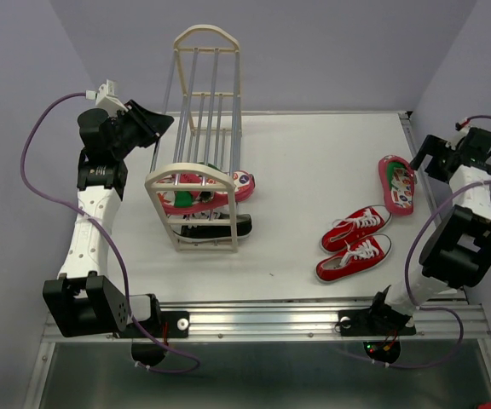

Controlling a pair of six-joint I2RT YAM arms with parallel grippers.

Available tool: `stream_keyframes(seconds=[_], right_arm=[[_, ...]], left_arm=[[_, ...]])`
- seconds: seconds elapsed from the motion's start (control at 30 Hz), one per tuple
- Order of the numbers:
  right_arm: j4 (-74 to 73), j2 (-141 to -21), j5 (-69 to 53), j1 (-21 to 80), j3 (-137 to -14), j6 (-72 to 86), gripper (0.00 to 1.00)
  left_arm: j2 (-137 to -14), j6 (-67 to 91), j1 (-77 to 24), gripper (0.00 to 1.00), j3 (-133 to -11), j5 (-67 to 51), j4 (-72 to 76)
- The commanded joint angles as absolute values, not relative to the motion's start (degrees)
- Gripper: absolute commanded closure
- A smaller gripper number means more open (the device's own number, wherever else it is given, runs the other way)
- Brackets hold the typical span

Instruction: Place and organize the shoes onto the shoe shelf

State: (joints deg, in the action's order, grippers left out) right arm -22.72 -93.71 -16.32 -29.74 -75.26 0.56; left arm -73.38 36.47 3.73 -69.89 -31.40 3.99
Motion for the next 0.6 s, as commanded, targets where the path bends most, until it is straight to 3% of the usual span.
stream_keyframes(seconds=[0.0, 0.2, 0.37, 0.57], right_arm=[[-26.5, -93.9, -19.8, -31.3, -75.6, -6.3, 0.00], [-31.2, -97.1, -30.2, -31.3, -77.2, -9.7, 0.00], [-31.8, -98.5, -19.7, -31.3, -76.6, -8.6, 0.00], [-31.8, -97.6, -19.2, -27.9, -74.6, -10.5, 0.00]], left_arm=[[-74.0, 30.1, 2.9, 0.77, -68.3, -32.6, 4.1], [-74.6, 30.0, 2.9, 0.78, -68.3, -32.7, 4.5], [-75.3, 30.3, 2.9, 0.78, -67.9, -34.5, 6.2], [-76.8, 30.4, 2.9, 0.78, -68.7, -35.0, 6.0]])
